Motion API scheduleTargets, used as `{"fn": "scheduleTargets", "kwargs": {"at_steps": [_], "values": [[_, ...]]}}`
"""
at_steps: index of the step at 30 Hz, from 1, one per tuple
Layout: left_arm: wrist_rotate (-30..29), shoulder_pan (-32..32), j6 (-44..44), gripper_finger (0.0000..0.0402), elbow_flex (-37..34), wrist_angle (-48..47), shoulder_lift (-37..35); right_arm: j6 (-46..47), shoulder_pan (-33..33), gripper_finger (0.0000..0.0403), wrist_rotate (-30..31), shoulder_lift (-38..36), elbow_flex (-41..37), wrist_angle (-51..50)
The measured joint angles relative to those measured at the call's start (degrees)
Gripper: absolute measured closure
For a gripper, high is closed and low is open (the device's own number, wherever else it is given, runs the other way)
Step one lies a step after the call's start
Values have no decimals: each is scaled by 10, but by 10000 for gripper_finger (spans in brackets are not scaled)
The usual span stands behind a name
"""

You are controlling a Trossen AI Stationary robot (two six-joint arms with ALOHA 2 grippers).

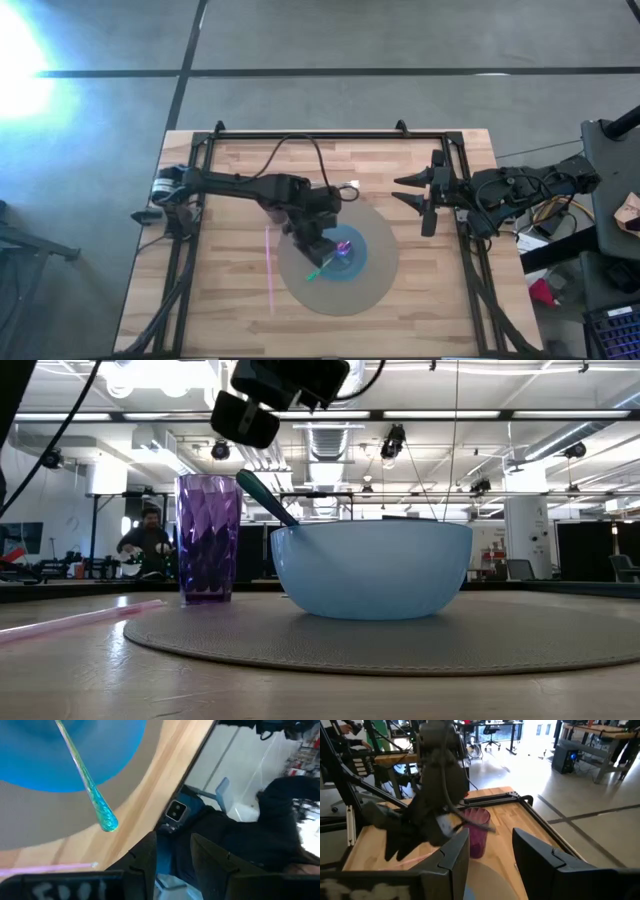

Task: Pick & Place Utensil
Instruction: Put the purple spoon into the bowl

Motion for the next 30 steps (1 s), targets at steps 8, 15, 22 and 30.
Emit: {"fn": "scheduleTargets", "kwargs": {"at_steps": [8, 15, 22, 30], "values": [[-75, 1, 48, 291, 0, -2, -68, 51, 0, 249, 0, 0, 0, -25], [-167, -5, 115, 293, -1, -7, -139, 88, 0, 246, 0, 0, -14, -30], [-272, -29, 190, 298, -9, -9, -205, 119, 0, 256, 1, 0, -42, -30], [-369, -71, 236, 297, -75, 9, -277, 155, 0, 264, 17, 0, -65, -27]]}}
